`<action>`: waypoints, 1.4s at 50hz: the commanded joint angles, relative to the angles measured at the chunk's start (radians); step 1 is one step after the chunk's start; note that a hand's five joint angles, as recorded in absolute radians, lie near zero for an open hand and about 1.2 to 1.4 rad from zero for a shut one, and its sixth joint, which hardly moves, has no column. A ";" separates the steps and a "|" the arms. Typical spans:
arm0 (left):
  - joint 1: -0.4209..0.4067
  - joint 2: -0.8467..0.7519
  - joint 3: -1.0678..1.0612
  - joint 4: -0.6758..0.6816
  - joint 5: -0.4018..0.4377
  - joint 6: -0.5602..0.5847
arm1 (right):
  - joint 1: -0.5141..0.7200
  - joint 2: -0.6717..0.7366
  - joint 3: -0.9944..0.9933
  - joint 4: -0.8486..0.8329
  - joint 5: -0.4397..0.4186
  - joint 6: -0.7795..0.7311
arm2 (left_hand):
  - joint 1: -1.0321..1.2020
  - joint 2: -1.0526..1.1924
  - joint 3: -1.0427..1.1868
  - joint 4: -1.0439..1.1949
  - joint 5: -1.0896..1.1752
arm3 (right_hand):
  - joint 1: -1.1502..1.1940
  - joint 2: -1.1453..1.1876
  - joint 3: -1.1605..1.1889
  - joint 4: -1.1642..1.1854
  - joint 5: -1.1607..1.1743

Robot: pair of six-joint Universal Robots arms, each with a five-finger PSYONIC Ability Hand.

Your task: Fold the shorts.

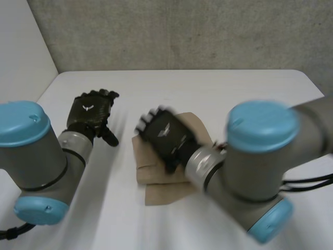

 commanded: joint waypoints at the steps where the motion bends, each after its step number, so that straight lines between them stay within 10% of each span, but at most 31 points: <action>1: -0.019 0.001 0.098 0.000 0.001 -0.006 | -0.225 -0.159 -0.021 -0.009 0.006 0.410 | -0.032 -0.025 -0.038 -0.030 -0.047 | -0.032 -0.052 -0.033 -0.057 -0.070; 13: -0.194 -0.230 0.408 -0.149 0.001 -0.009 | -0.259 0.076 -0.217 0.151 -0.003 0.438 | -0.017 -0.010 -0.022 -0.015 -0.031 | -0.032 -0.052 -0.033 -0.057 -0.070; 31: -0.214 -0.455 0.482 -0.442 -0.005 -0.078 | -0.279 0.330 -0.300 0.367 -0.031 0.228 | -0.020 -0.013 -0.025 -0.018 -0.034 | -0.032 -0.052 -0.033 -0.057 -0.070; 50: -0.188 -0.199 0.476 -0.462 0.000 -0.077 | -0.298 -0.048 -0.162 0.120 0.094 0.405 | -0.032 -0.025 -0.037 -0.029 -0.046 | -0.032 -0.052 -0.033 -0.057 -0.070; 58: 0.024 0.099 0.486 -0.489 0.001 -0.071 | -0.328 -0.258 -0.190 0.135 0.331 0.417 | -0.023 -0.016 -0.028 -0.021 -0.037 | -0.032 -0.052 -0.033 -0.057 -0.070; 70: 0.114 0.159 0.514 -0.707 0.119 -0.066 | -0.381 -0.291 -0.233 0.297 0.339 0.355 | -0.032 -0.025 -0.037 -0.029 -0.046 | -0.032 -0.052 -0.033 -0.057 -0.070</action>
